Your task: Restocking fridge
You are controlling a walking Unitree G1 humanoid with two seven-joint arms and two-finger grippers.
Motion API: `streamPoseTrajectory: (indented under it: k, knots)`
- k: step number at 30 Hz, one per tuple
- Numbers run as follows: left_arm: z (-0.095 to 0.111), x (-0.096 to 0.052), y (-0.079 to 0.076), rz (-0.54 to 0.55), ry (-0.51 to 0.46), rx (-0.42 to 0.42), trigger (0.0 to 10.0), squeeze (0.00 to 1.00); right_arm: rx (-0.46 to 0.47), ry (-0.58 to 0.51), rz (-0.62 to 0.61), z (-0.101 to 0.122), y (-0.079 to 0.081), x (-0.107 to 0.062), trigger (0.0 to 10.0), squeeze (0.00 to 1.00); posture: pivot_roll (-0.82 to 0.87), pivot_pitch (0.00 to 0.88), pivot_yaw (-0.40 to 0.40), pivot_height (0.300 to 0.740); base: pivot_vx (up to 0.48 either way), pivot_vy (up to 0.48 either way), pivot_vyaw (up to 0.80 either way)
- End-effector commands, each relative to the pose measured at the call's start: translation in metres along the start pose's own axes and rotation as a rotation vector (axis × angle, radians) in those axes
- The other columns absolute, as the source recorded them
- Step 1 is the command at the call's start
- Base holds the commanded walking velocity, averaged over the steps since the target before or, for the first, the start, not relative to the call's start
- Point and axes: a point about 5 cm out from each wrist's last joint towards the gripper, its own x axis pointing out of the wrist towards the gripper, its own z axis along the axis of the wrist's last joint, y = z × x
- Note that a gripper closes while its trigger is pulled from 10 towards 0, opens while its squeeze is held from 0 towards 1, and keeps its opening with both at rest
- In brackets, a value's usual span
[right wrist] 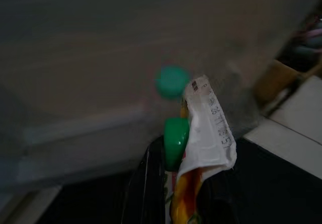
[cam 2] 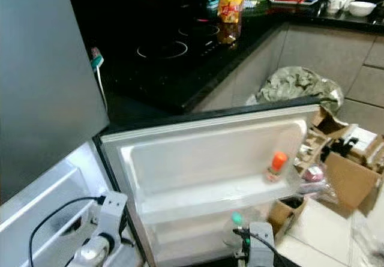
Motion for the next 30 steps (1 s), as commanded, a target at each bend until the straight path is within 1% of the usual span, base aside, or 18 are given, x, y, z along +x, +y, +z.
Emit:
streamPoseTrajectory:
  k: [1,7,11,12,15,16,18,23,27,28,30]
  knots:
    - [-0.006,-0.003,0.003,0.013,0.015,0.009,10.0,0.0,-0.013,-0.015,0.006,0.001,0.0,0.0,10.0,0.0,-0.08,0.031,0.067,0.74,0.0,0.0,0.0]
    - [-0.007,-0.004,0.001,0.004,0.0,0.0,10.0,0.0,-0.039,-0.022,0.035,0.002,0.0,-0.001,10.0,0.0,-0.07,0.033,0.056,0.74,0.0,0.0,0.0]
    - [-0.01,-0.006,-0.001,0.003,0.001,-0.008,10.0,0.0,-0.117,-0.041,0.145,0.006,0.013,0.0,10.0,0.0,-0.07,0.034,0.038,0.74,0.0,0.0,0.0]
    - [-0.01,-0.006,-0.001,0.003,0.001,-0.008,10.0,0.0,-0.117,-0.041,0.145,0.006,0.013,0.0,10.0,0.0,-0.07,0.034,0.038,0.74,0.0,0.0,0.0]
    - [-0.012,-0.006,-0.001,0.011,0.01,-0.011,10.0,0.0,-0.16,-0.061,0.21,0.012,0.022,0.002,10.0,0.0,-0.07,0.035,0.017,0.74,0.0,0.0,0.0]
    - [-0.012,-0.006,-0.001,0.011,0.01,-0.011,10.0,0.0,-0.16,-0.061,0.21,0.012,0.022,0.002,10.0,0.0,-0.07,0.035,0.017,0.74,0.0,0.0,0.0]
    - [-0.013,-0.007,0.0,0.015,0.011,-0.013,10.0,0.0,-0.175,-0.068,0.253,0.017,0.029,0.004,10.0,0.0,-0.06,0.035,0.002,0.74,0.0,0.0,0.0]
    - [-0.017,-0.01,0.001,0.006,0.015,-0.016,10.0,0.0,-0.149,-0.078,0.295,0.022,0.037,0.005,10.0,0.0,-0.05,0.041,0.011,0.74,0.0,0.0,0.0]
    - [-0.019,-0.011,0.001,-0.005,0.016,-0.027,10.0,0.0,-0.122,-0.09,0.309,0.021,0.04,0.004,10.0,0.0,-0.05,0.046,0.02,0.74,0.0,0.0,0.0]
    - [-0.021,-0.012,0.002,-0.015,0.035,-0.025,10.0,0.0,-0.091,-0.091,0.314,0.019,0.042,0.003,10.0,0.0,-0.05,0.049,0.03,0.74,0.0,0.0,0.0]
    - [-0.021,-0.012,0.002,-0.015,0.035,-0.025,10.0,0.0,-0.091,-0.091,0.314,0.019,0.042,0.003,10.0,0.0,-0.05,0.049,0.03,0.74,0.0,0.0,0.0]
